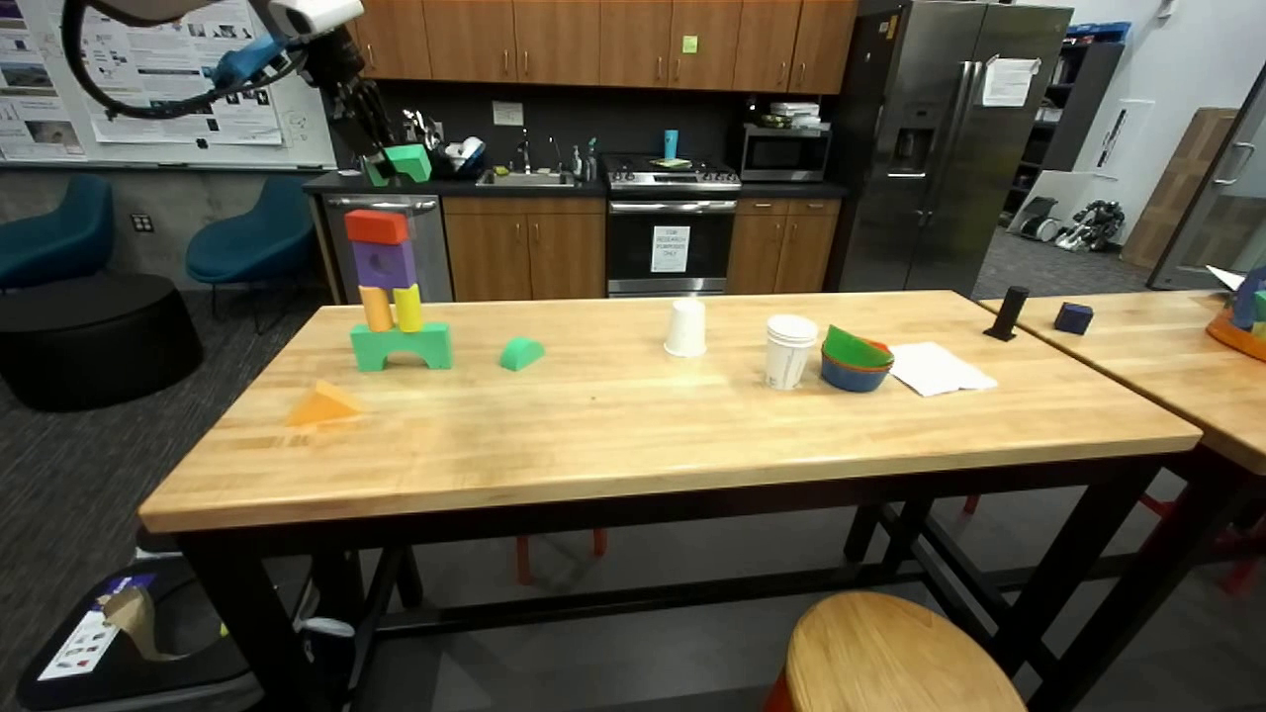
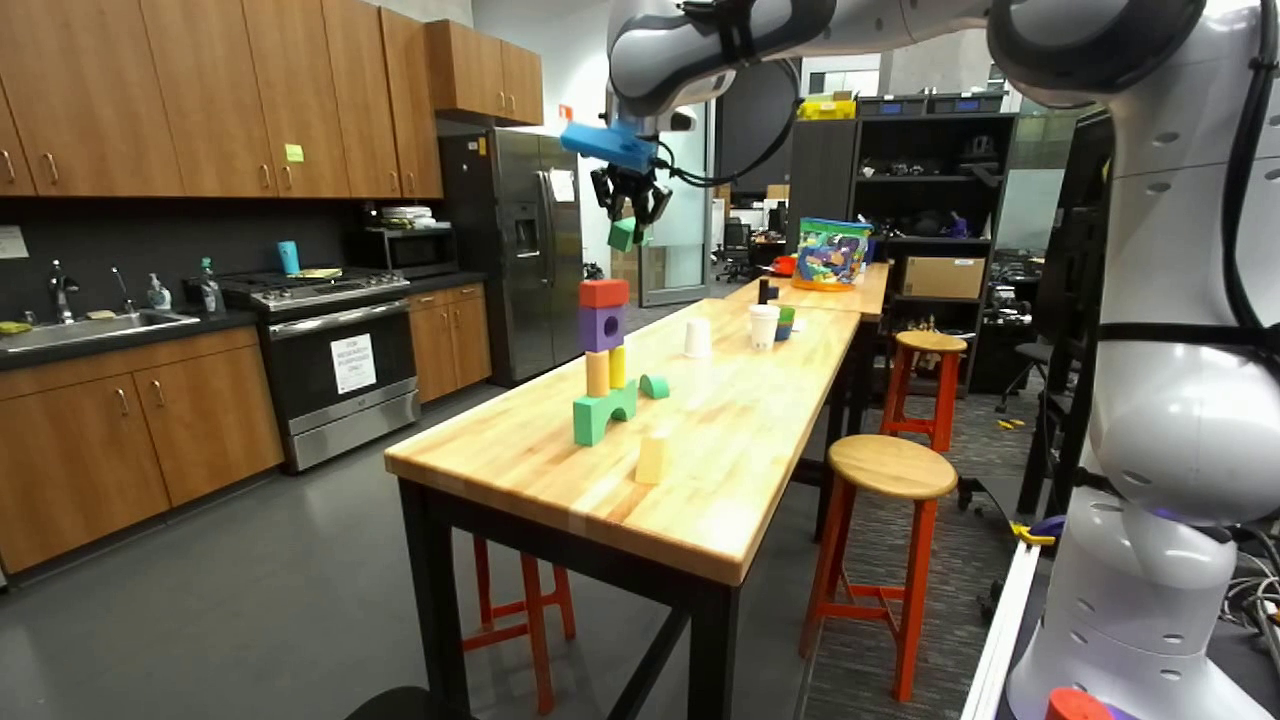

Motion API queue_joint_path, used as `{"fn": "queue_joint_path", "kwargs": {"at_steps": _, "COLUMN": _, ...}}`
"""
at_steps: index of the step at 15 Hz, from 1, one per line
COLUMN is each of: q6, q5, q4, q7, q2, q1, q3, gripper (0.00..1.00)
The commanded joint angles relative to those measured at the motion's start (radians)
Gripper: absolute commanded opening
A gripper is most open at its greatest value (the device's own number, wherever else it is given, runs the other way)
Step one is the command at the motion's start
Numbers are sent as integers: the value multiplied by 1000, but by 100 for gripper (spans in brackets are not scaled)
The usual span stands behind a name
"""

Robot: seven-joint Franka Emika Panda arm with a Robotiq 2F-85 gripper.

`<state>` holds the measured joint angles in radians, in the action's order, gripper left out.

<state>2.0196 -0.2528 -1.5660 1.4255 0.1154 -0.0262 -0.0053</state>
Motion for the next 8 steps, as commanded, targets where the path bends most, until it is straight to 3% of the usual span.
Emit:
{"fn": "queue_joint_path", "kwargs": {"at_steps": 1, "q6": 2, "q5": 6, "q4": 3, "q7": 18, "q2": -1, "q1": 17, "q3": -16, "gripper": 16}}
{"fn": "queue_joint_path", "kwargs": {"at_steps": 8, "q6": 15, "q5": 45, "q4": 12, "q7": 47, "q2": 6, "q1": 45, "q3": -1, "gripper": 16}}
